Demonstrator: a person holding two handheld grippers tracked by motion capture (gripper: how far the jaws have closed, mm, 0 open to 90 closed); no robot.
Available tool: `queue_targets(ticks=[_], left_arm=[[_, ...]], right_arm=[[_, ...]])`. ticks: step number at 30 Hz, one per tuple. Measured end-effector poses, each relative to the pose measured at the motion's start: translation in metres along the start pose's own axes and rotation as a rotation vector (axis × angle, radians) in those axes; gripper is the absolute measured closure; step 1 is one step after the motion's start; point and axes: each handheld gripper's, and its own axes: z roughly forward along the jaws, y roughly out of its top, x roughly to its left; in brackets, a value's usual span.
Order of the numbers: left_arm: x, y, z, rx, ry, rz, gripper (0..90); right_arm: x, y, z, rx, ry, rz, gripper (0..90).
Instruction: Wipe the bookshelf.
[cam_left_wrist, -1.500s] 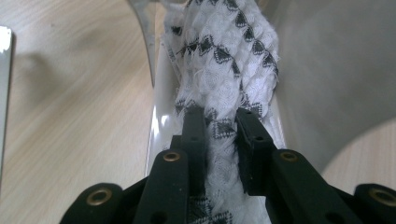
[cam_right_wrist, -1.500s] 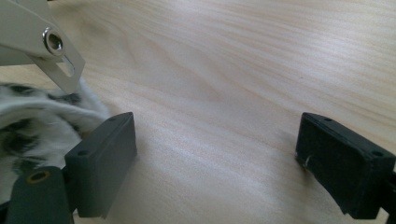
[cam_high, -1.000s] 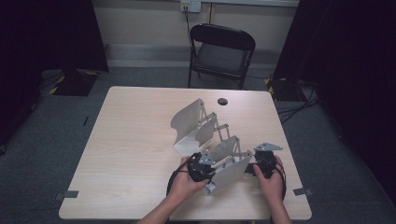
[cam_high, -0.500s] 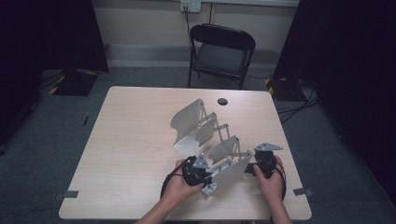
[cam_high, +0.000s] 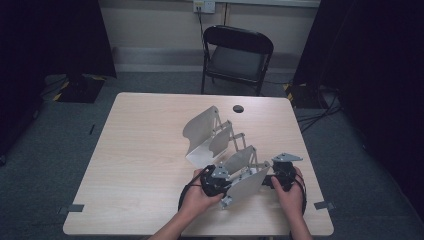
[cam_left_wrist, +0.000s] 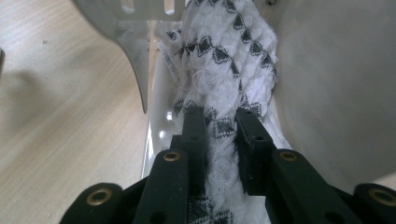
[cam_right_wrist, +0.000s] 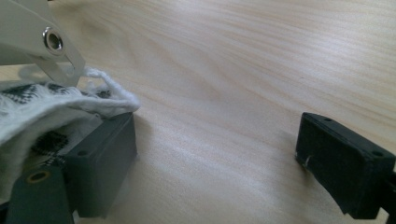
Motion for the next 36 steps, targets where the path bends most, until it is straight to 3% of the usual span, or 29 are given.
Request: queue_targets(ticks=[8,12,19,23,27,36], left_arm=[[0.002,-0.002,-0.017,0.042,0.002,-0.005,77.8],[0.003,0.007,-0.028,0.011,0.018,0.004,78.2],[0.002,0.04,-0.064,-0.073,0.071,0.023,79.1],[0.004,0.046,-0.078,-0.106,0.092,0.017,79.2],[0.005,0.035,-0.071,-0.082,0.085,0.004,79.2],[0.01,-0.003,-0.028,0.011,0.067,-0.057,79.0]], right_arm=[[0.0,0.0,0.0,0.0,-0.001,0.0,11.7],[0.0,0.0,0.0,-0.001,-0.001,0.0,11.7],[0.001,-0.001,-0.001,0.0,0.001,-0.002,11.8],[0.001,-0.001,-0.001,0.0,0.0,-0.001,11.8],[0.001,-0.001,-0.001,0.0,-0.001,-0.001,11.8],[0.001,-0.001,-0.001,0.0,0.0,-0.001,11.8]])
